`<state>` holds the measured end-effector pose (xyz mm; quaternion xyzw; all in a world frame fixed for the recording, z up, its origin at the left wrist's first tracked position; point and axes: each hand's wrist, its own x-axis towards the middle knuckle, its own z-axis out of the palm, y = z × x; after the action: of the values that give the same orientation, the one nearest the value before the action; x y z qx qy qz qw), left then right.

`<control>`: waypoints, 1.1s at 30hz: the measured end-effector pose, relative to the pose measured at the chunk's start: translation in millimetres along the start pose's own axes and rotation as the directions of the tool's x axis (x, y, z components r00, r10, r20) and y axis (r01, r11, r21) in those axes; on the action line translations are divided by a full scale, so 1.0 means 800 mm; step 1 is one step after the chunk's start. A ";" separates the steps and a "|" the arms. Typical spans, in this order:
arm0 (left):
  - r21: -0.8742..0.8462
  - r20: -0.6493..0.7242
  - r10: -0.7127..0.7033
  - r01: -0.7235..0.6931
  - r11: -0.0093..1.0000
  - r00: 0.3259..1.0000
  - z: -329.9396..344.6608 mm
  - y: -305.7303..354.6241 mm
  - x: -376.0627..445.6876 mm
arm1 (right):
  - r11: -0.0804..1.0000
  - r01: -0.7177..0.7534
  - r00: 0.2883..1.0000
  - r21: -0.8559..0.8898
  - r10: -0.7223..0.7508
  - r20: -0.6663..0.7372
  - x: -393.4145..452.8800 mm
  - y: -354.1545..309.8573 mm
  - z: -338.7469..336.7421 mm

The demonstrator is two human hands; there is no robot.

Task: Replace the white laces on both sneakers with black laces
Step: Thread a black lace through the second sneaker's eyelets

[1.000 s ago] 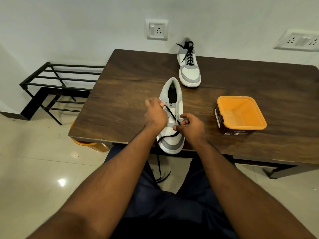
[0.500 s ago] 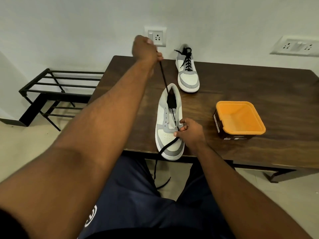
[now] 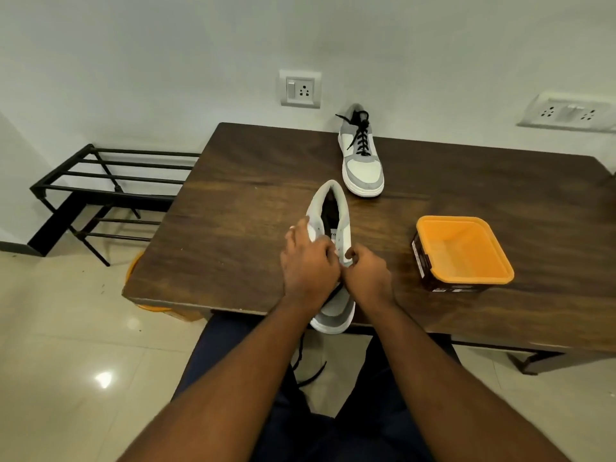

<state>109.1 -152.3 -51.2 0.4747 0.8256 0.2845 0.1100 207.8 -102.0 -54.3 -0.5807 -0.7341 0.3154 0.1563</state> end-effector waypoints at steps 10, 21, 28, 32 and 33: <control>0.550 0.248 0.022 -0.160 0.820 0.968 -0.009 0.022 0.010 | 0.993 0.058 0.997 -0.107 -0.062 -0.036 0.002 -0.005 0.001; -0.445 0.012 -0.312 0.285 0.849 0.950 -0.007 0.030 0.024 | 0.984 0.024 0.998 0.176 -0.033 0.045 0.005 0.016 -0.001; -0.707 -0.354 -0.222 -0.104 0.699 0.909 -0.127 0.108 0.154 | 0.986 -0.030 0.995 0.164 0.014 0.102 0.014 0.012 0.002; -0.637 -0.388 -0.162 -0.136 0.759 0.907 -0.150 0.117 0.223 | 0.993 -0.046 0.991 0.111 0.032 0.128 0.016 0.006 0.000; -0.629 -0.317 -0.146 -0.093 0.772 0.937 -0.145 0.104 0.235 | 0.994 -0.049 0.991 0.095 0.036 0.131 0.016 0.006 -0.001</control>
<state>18.1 -3.1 107.4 0.3395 0.6937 0.6238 0.1198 208.3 -89.0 -59.1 -0.5661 -0.7138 0.3912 0.1301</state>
